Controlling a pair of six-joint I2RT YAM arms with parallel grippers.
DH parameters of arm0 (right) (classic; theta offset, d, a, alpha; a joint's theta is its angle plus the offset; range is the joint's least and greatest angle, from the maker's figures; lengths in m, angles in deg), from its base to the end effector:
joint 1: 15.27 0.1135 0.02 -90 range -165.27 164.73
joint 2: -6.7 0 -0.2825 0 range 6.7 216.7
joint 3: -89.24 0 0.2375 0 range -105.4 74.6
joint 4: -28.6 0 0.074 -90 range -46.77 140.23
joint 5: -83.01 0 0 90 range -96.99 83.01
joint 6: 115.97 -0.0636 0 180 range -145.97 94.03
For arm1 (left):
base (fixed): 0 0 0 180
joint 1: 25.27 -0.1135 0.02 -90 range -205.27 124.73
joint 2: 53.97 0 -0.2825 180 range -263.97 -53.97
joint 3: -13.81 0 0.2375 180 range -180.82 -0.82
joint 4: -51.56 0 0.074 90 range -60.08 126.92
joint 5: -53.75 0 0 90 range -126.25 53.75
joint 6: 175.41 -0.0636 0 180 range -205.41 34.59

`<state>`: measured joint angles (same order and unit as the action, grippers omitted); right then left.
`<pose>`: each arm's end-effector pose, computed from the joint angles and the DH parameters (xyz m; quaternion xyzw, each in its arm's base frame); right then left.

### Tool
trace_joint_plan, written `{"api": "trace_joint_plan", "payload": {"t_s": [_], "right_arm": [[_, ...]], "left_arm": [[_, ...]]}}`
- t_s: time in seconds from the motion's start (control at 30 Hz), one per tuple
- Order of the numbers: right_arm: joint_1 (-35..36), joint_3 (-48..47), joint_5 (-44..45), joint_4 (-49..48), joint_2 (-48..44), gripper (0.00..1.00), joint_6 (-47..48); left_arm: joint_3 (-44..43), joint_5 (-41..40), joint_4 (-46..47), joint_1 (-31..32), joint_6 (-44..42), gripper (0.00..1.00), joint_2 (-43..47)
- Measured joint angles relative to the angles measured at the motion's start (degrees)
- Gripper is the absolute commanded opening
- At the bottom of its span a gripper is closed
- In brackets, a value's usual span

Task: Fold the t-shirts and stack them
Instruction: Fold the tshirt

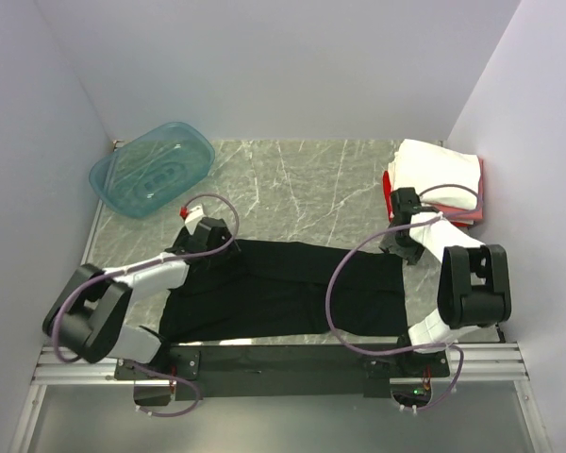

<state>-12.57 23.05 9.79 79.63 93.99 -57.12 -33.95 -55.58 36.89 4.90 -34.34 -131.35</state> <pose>0.2702 -0.0056 0.1818 0.2621 0.9418 -0.0932 0.1890 0.2359 -0.1128 0.1782 -0.2289 0.8815 -0.1318 0.3913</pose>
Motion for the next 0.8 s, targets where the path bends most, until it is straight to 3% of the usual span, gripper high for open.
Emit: {"api": "trace_joint_plan", "payload": {"t_s": [0.23, 0.33, 0.53, 0.57, 0.6, 0.8], "right_arm": [[-3.26, -0.07, -1.31, -2.51, 4.59, 0.65, 1.44], [-4.2, -0.81, -1.49, -3.1, 5.33, 0.58, 2.01], [-4.46, -1.42, -2.34, -4.37, 6.19, 0.23, 2.71], [-4.46, -1.42, -2.29, -4.37, 6.21, 0.09, 2.71], [-4.46, -1.42, -2.25, -4.35, 6.21, 0.01, 2.86], [-4.46, -2.47, -1.22, -3.67, 7.02, 0.0, 2.45]], "left_arm": [[0.11, 3.69, 6.01, -4.26, -0.81, 0.77, -4.68], [0.76, 5.05, 8.11, -5.97, -0.81, 0.77, -4.94], [1.29, 6.54, 9.66, -8.13, -0.85, 0.77, -4.94], [1.29, 6.64, 9.66, -8.35, -0.85, 0.77, -4.94], [1.29, 6.67, 9.66, -8.5, -0.85, 0.77, -4.94], [1.29, 6.69, 9.7, -9.92, -1.75, 0.77, -4.94]]}}
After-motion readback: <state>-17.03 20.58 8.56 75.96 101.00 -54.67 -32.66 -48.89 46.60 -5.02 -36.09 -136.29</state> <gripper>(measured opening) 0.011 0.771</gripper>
